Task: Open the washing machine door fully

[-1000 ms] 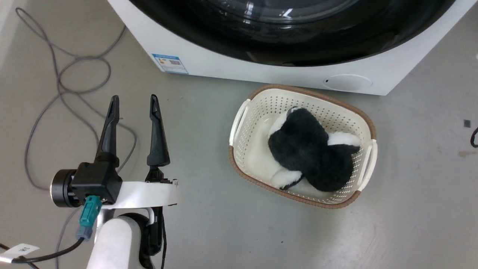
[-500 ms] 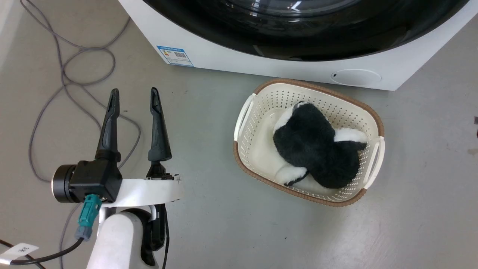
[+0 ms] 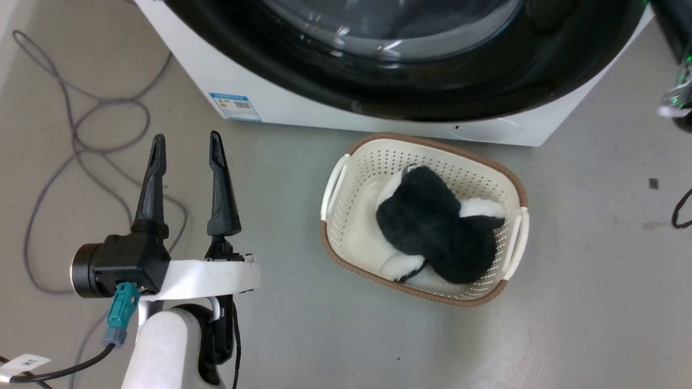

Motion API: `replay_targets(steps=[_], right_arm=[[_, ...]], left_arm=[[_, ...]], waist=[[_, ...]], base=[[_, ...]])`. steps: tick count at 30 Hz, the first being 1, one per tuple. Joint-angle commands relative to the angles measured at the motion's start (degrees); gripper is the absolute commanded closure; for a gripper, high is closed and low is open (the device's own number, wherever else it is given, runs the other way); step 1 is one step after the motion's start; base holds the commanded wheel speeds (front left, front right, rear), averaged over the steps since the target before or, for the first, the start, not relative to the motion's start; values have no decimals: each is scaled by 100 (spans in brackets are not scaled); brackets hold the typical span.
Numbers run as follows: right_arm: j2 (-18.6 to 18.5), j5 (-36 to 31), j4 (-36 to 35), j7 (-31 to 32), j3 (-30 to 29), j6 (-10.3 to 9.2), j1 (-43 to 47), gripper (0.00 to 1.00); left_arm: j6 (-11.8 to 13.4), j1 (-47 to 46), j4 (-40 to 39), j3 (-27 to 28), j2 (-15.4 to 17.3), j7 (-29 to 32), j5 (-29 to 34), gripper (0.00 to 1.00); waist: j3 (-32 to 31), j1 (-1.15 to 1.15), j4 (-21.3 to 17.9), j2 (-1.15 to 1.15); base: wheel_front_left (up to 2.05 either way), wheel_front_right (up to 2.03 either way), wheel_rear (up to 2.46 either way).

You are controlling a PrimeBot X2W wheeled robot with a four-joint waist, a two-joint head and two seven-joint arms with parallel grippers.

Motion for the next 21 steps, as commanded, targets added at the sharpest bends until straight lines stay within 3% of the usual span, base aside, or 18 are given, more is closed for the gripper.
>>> replay_targets(steps=[1,21], right_arm=[[125,37,-79,44,76,39,92,100],[406,157,-258,-29,440,39,669,100]], left_arm=[[-17,45,11,11,4,-30,-6,0],[-134,227,157,139,4,-30,58,0]], waist=[[-37,0,-42,0],[-478,0,-136,0]], base=[[0,0,0],[0,0,0]])
